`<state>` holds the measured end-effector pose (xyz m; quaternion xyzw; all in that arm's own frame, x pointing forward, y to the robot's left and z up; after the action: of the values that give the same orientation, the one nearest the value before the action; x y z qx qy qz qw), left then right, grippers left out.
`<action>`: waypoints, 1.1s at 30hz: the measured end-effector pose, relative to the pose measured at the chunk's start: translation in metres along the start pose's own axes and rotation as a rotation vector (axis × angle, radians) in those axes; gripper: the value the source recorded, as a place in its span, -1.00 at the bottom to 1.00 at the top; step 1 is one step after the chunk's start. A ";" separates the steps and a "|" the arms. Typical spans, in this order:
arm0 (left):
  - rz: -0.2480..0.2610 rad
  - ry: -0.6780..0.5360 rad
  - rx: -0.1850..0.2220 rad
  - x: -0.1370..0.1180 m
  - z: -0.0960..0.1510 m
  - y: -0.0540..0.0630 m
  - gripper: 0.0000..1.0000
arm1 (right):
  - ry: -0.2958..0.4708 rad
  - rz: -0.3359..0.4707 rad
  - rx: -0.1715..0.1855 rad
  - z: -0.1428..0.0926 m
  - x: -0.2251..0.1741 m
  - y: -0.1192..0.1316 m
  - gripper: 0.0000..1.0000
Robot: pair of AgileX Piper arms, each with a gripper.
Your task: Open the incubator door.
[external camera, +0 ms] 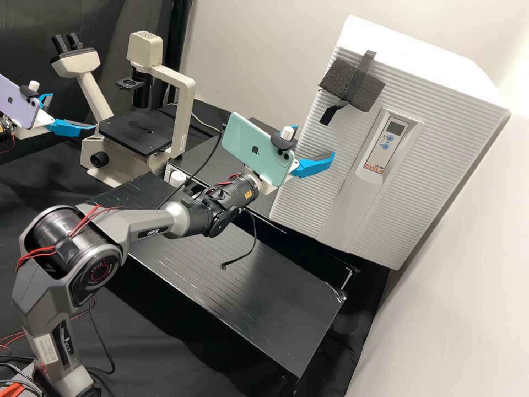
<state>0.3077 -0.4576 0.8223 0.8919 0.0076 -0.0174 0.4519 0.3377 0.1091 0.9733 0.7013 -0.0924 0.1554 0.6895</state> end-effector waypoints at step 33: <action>0.000 0.000 0.000 0.000 0.000 0.000 1.00 | -0.028 0.006 0.004 0.007 0.004 -0.001 -1.00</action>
<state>0.3077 -0.4576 0.8223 0.8919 0.0076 -0.0174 0.4519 0.3426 0.1026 0.9742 0.7047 -0.1036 0.1479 0.6862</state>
